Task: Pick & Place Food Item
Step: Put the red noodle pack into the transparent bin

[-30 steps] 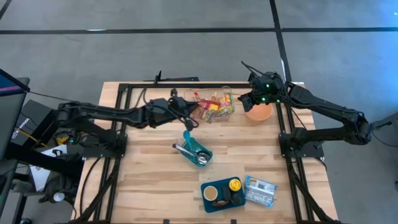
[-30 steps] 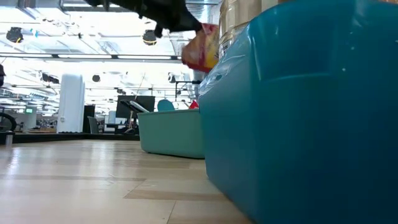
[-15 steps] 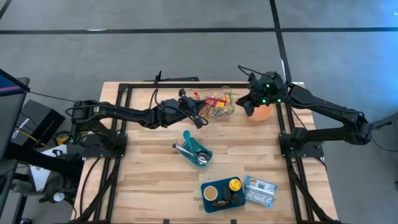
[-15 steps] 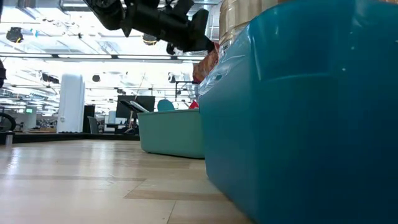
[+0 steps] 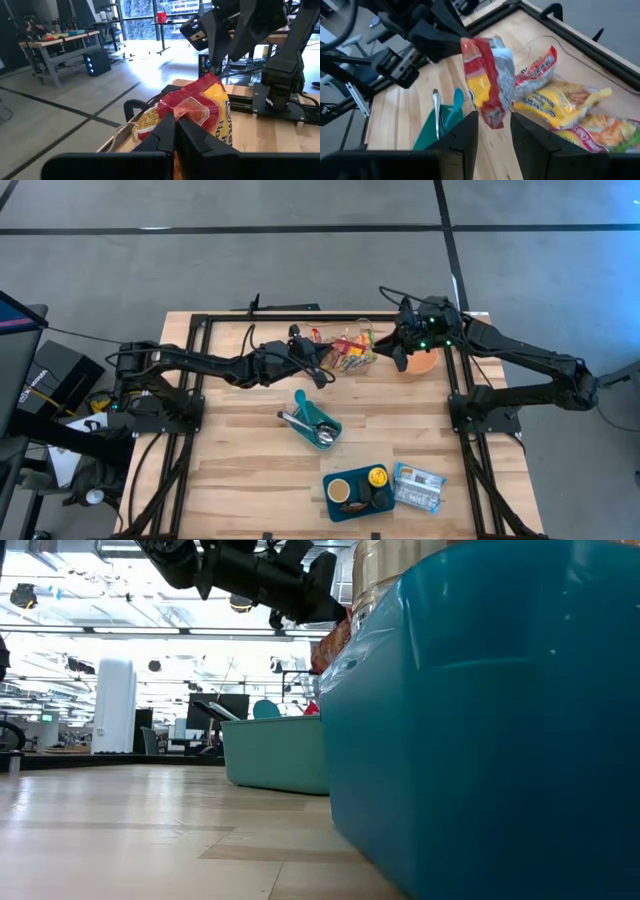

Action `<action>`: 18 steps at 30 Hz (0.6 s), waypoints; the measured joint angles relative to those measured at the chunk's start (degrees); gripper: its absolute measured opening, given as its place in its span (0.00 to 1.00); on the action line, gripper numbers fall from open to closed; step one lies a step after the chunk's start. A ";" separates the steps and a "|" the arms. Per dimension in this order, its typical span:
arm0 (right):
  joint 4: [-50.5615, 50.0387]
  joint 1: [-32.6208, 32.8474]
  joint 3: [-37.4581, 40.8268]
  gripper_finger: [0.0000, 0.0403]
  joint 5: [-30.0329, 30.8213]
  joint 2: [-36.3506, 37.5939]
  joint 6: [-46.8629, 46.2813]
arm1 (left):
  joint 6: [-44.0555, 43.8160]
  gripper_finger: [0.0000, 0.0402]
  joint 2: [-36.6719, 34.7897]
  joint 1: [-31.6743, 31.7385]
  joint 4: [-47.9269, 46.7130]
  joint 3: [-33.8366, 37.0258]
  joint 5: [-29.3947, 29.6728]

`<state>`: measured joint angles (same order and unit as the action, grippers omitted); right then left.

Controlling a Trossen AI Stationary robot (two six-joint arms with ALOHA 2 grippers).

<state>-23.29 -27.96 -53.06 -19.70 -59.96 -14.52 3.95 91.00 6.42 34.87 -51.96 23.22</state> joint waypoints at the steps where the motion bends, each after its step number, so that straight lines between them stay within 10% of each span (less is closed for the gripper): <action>1: 0.50 0.22 0.00 0.27 0.00 0.00 -0.06 | 0.00 0.00 0.00 0.00 -0.02 0.00 -0.06; 18: 6.62 0.60 0.02 0.64 -2.97 -2.18 -7.87 | -0.13 0.00 -0.02 -0.02 -0.07 0.00 -1.22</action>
<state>-16.68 -27.35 -53.04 -22.68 -62.15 -22.39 3.81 90.98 6.39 34.81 -51.96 22.00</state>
